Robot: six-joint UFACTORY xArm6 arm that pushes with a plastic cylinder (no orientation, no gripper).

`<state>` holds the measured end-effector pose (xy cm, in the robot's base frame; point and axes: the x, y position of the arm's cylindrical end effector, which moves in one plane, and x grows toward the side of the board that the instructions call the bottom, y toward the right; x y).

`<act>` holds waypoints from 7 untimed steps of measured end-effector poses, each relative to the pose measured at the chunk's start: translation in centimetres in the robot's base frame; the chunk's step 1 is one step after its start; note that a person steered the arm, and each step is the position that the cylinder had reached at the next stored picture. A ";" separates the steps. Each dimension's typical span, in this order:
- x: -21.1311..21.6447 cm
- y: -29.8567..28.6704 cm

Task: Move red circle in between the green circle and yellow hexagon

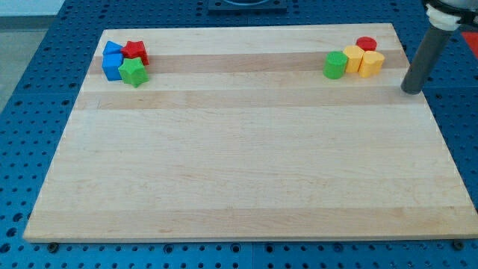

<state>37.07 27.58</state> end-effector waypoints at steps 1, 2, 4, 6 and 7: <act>-6.7 -2.3; -11.2 -3.6; -13.2 -4.2; -14.9 -4.2; -15.2 -4.2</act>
<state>21.86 23.43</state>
